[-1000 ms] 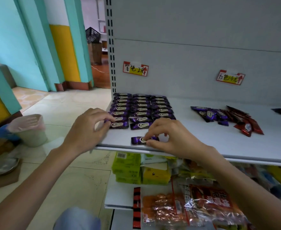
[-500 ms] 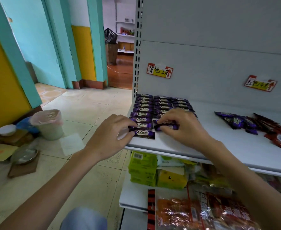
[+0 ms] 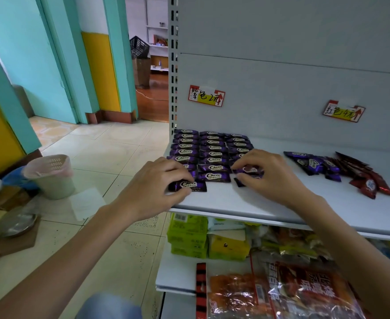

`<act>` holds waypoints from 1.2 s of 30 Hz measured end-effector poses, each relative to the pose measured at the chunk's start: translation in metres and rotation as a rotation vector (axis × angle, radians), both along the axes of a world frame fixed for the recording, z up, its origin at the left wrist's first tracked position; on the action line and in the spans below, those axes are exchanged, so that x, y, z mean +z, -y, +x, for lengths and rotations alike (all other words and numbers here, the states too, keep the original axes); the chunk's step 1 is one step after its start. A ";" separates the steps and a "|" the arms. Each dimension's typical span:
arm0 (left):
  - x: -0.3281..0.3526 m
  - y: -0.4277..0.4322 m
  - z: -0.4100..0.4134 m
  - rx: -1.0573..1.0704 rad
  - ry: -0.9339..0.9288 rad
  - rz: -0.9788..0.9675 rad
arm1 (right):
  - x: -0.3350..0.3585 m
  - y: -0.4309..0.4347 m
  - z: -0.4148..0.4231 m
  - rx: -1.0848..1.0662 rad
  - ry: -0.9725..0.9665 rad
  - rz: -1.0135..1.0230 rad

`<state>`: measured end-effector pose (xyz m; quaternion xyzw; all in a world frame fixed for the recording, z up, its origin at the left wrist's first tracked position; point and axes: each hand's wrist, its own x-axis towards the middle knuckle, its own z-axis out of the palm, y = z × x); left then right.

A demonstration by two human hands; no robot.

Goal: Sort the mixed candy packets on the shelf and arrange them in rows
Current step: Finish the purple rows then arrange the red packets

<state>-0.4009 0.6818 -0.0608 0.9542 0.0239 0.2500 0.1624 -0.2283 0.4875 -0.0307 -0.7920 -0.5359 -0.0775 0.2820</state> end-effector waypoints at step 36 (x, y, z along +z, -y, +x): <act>-0.005 0.000 -0.009 0.031 0.126 0.009 | -0.017 0.000 0.001 0.122 0.059 0.045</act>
